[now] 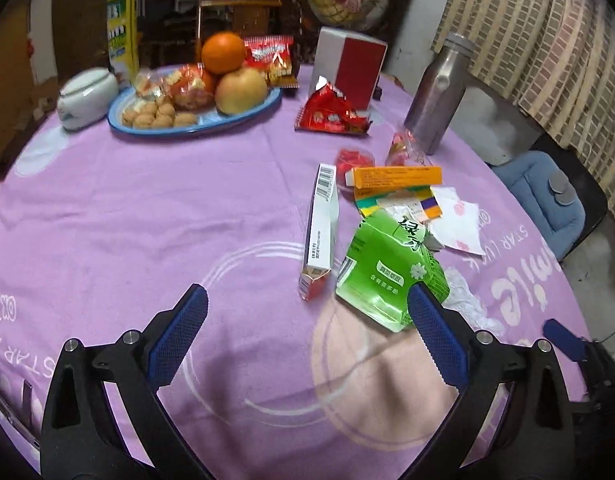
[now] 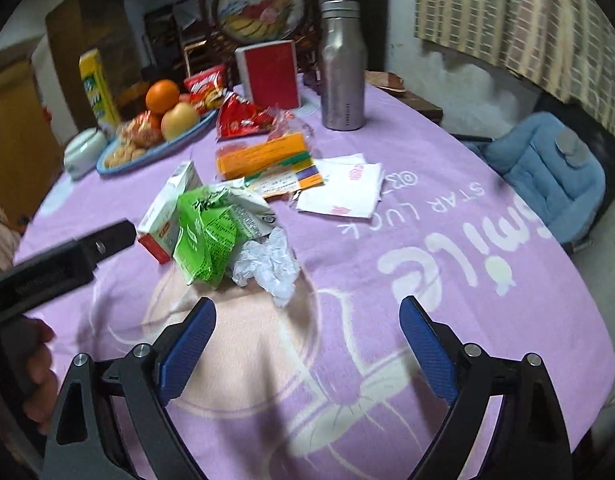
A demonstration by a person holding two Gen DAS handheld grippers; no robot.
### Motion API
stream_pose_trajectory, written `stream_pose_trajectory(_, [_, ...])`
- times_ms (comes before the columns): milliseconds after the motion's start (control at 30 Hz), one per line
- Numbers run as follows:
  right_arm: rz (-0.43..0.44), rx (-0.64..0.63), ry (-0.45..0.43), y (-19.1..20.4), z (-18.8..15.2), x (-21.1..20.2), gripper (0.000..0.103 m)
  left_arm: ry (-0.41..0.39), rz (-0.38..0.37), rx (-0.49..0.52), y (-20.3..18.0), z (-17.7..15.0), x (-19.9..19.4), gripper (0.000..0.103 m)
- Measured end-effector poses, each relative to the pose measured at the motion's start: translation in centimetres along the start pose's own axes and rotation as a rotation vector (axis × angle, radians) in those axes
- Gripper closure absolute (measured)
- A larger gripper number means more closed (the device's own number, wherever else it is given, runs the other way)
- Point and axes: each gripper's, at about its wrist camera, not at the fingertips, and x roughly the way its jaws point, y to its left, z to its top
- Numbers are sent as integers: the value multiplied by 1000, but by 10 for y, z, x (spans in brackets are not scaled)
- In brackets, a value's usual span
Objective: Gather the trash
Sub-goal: 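Reach the right tool to the green tea packet and close on it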
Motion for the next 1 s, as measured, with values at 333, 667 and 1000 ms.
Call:
stream_pose_trajectory(333, [47,-42,44,15,17,27,11,57,53,-17,13,6,12,7])
stream_pose_trajectory(667, [105,-62,61,41,38,48,11,115,3,-102,39,7,26,7])
stream_pose_trajectory(1000, [113,-108,106,63,43,69,43,106,-7,-164,54,8,26,7])
